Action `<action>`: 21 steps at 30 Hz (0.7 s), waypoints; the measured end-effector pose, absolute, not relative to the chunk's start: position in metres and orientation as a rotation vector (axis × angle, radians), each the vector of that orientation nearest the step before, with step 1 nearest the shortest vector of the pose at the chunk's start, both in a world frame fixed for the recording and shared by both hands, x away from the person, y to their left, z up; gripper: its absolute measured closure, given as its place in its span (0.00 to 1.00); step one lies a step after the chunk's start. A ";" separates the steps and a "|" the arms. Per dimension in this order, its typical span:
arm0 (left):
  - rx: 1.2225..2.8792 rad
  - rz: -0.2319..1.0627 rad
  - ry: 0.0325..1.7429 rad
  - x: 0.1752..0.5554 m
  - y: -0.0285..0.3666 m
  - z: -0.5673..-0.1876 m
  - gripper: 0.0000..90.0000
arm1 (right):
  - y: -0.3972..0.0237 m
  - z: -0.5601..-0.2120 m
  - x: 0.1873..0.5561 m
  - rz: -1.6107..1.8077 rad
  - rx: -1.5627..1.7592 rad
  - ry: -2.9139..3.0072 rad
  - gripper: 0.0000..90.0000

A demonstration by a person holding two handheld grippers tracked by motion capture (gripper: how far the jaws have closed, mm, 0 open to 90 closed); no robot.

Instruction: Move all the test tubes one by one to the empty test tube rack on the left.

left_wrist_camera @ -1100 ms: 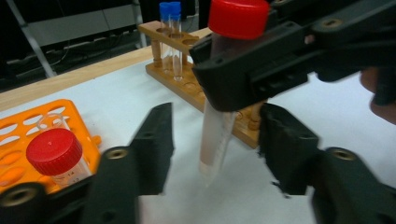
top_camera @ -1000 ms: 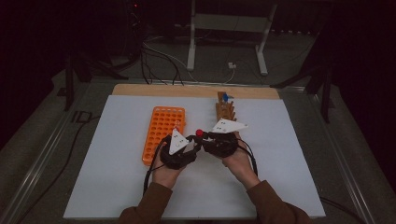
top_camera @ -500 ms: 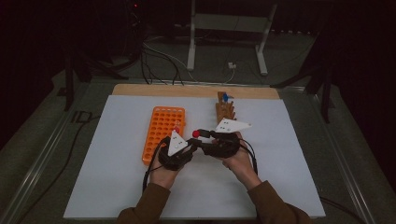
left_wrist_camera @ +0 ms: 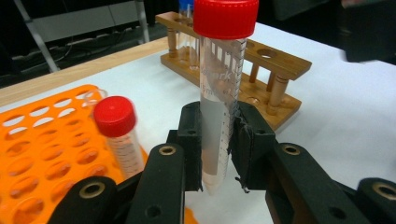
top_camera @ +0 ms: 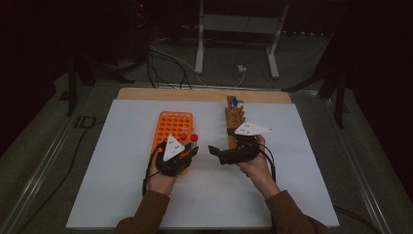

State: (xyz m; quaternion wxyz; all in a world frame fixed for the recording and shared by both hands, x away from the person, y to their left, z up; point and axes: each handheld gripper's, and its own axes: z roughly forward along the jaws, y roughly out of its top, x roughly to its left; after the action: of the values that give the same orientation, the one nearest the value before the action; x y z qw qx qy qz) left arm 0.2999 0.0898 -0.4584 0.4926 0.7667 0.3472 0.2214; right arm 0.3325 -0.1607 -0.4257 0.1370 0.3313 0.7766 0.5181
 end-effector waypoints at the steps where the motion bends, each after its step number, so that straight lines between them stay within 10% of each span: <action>1: 1.853 0.539 0.847 0.300 0.092 -0.458 0.83 | -0.163 -0.426 0.332 1.496 0.967 2.242 0.00; 21: 1.853 0.609 0.913 0.309 0.111 -0.468 0.83 | -0.187 -0.433 0.324 1.509 0.996 2.179 0.00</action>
State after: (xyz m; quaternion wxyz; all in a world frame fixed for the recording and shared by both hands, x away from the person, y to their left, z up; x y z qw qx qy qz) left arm 0.3092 0.1109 -0.4679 0.4742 0.7574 0.3733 0.2491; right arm 0.3240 -0.1875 -0.4325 0.1545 0.3477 0.7602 0.5266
